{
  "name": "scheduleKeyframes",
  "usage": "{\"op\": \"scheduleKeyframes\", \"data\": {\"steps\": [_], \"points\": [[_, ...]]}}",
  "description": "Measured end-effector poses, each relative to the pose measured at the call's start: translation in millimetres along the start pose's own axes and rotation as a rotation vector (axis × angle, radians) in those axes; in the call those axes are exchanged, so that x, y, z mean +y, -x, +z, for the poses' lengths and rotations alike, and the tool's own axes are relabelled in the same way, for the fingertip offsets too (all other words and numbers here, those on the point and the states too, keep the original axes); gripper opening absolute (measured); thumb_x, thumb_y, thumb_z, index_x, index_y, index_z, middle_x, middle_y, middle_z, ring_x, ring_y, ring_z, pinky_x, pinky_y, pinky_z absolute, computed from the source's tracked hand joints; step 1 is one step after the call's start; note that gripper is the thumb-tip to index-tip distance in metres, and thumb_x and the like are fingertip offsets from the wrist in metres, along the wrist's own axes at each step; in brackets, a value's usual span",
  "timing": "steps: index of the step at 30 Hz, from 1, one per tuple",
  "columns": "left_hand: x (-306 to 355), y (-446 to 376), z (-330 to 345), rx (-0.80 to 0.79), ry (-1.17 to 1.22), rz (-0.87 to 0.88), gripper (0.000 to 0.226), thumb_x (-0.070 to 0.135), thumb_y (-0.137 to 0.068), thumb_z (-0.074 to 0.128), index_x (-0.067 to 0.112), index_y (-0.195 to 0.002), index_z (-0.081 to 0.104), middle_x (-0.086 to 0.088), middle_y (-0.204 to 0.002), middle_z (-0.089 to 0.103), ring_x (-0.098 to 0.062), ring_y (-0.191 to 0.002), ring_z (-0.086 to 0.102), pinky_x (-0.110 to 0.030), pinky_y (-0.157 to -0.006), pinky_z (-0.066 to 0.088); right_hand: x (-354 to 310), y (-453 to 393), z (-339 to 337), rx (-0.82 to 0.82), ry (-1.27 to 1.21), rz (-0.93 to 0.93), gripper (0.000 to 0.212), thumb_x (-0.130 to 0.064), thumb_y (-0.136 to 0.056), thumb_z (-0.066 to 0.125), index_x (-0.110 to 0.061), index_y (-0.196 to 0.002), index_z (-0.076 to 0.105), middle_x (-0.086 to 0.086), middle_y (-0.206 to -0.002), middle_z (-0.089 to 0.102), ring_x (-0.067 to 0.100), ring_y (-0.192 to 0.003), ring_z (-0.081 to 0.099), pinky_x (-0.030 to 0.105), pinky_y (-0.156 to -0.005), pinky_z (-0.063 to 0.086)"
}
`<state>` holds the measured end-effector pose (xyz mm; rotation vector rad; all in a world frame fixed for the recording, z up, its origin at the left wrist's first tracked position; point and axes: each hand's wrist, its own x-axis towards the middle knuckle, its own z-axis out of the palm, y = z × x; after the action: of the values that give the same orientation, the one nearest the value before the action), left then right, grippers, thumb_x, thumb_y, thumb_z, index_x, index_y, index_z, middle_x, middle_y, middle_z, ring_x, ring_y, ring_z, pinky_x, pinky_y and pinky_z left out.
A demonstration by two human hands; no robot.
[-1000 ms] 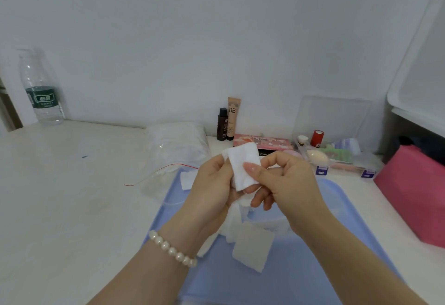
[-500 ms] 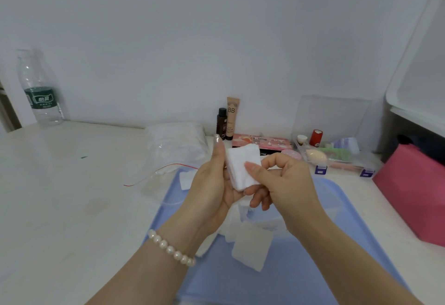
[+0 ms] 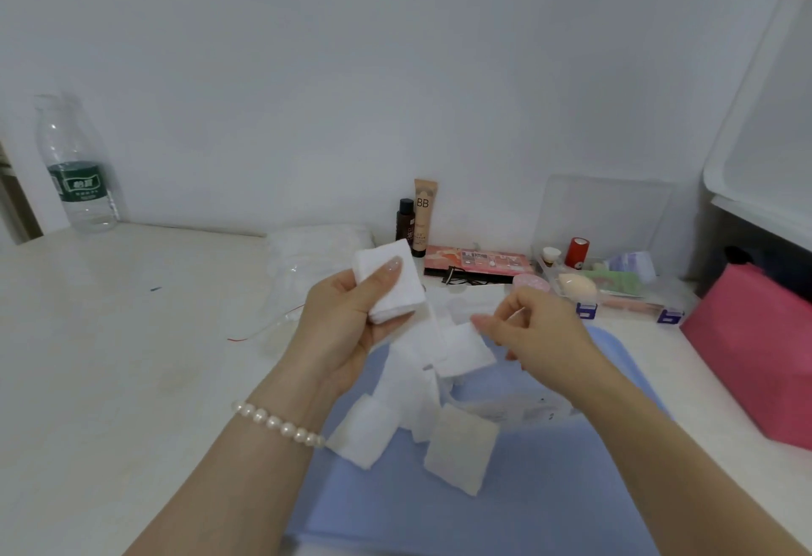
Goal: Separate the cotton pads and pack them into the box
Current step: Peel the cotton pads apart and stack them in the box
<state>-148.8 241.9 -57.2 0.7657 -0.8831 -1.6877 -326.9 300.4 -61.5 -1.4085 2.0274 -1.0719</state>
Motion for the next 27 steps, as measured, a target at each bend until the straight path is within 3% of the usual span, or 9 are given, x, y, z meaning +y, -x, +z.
{"op": "scheduleKeyframes", "data": {"steps": [2,4,7,12,15,17,20,23,27], "points": [[-0.4,1.3,0.4,-0.008,-0.018,-0.001,0.019,0.011,-0.084,0.062,-0.002,-0.097,0.063,-0.019,-0.098,0.069,-0.032,-0.1,0.065,-0.034,-0.073,0.058,2.1,1.2,9.2,-0.052,0.039,0.022,0.032,-0.041,-0.075,0.073,-0.018,-0.078,0.052,0.003,-0.076,0.058,0.021,-0.072,0.056,0.035,-0.065,0.048],[-1.1,2.3,1.0,-0.016,-0.037,-0.002,0.019,0.011,-0.084,0.062,-0.002,-0.098,0.063,-0.02,-0.101,0.069,-0.032,-0.099,0.066,-0.034,-0.073,0.058,1.2,2.2,14.4,-0.054,0.017,0.002,0.03,-0.031,-0.073,0.077,-0.017,-0.077,0.051,0.001,-0.068,0.053,0.02,-0.067,0.053,0.038,-0.07,0.05],[-2.3,2.0,0.9,-0.018,-0.045,-0.012,0.018,0.01,-0.084,0.062,-0.001,-0.098,0.063,-0.02,-0.101,0.069,-0.033,-0.101,0.065,-0.034,-0.074,0.058,-3.2,3.7,12.2,-0.017,-0.045,-0.024,0.026,-0.011,-0.071,0.079,-0.017,-0.071,0.054,0.0,-0.06,0.05,0.017,-0.06,0.05,0.033,-0.065,0.048],[-2.3,1.7,0.3,-0.026,-0.033,-0.021,0.019,0.01,-0.084,0.063,-0.001,-0.098,0.063,-0.02,-0.101,0.069,-0.034,-0.102,0.065,-0.036,-0.074,0.058,-18.4,9.2,-8.4,0.001,-0.136,-0.104,0.026,0.003,-0.074,0.072,-0.019,-0.065,0.063,0.003,-0.068,0.058,0.011,-0.054,0.055,0.024,-0.056,0.052],[-2.1,4.1,1.3,-0.053,-0.047,-0.039,0.018,0.01,-0.085,0.063,-0.002,-0.098,0.063,-0.021,-0.101,0.069,-0.033,-0.099,0.066,-0.035,-0.073,0.059,-21.8,9.8,-22.9,0.139,-0.22,-0.198,0.041,0.012,-0.074,0.061,-0.026,-0.06,0.067,-0.002,-0.063,0.063,0.011,-0.053,0.052,0.024,-0.055,0.044],[-4.0,7.1,4.1,-0.089,-0.083,-0.068,0.019,0.01,-0.085,0.063,-0.003,-0.099,0.064,-0.021,-0.102,0.069,-0.032,-0.096,0.067,-0.035,-0.072,0.059,-25.1,11.2,-32.9,0.212,-0.359,-0.259,0.047,0.017,-0.075,0.054,-0.026,-0.063,0.067,-0.013,-0.056,0.065,0.003,-0.052,0.053,0.015,-0.051,0.042],[-10.7,11.7,10.2,-0.153,-0.136,-0.11,0.026,0.011,-0.084,0.063,-0.005,-0.105,0.063,-0.022,-0.102,0.069,-0.029,-0.09,0.067,-0.035,-0.069,0.059,-33.6,17.8,-41.6,0.07,-0.631,-0.304,0.039,0.019,-0.068,0.06,-0.019,-0.069,0.071,-0.011,-0.063,0.07,-0.001,-0.057,0.061,0.01,-0.05,0.045],[-18.8,15.0,15.3,-0.217,-0.175,-0.138,0.024,0.012,-0.085,0.062,-0.001,-0.105,0.064,-0.015,-0.094,0.071,-0.019,-0.077,0.068,-0.029,-0.062,0.06,-38.5,23.4,-39.4,-0.211,-0.867,-0.316,0.033,-0.004,-0.046,0.074,-0.015,-0.077,0.074,0.001,-0.073,0.073,0.011,-0.068,0.069,0.018,-0.061,0.054],[-25.4,20.5,19.6,-0.287,-0.27,-0.152,0.019,0.013,-0.088,0.06,0.004,-0.104,0.065,-0.01,-0.09,0.072,-0.015,-0.07,0.068,-0.025,-0.056,0.056,-38.4,24.1,-32.2,-0.216,-0.667,-0.357,0.045,0.004,-0.047,0.08,-0.019,-0.085,0.07,0.002,-0.072,0.072,0.014,-0.065,0.067,0.022,-0.057,0.054]]}}
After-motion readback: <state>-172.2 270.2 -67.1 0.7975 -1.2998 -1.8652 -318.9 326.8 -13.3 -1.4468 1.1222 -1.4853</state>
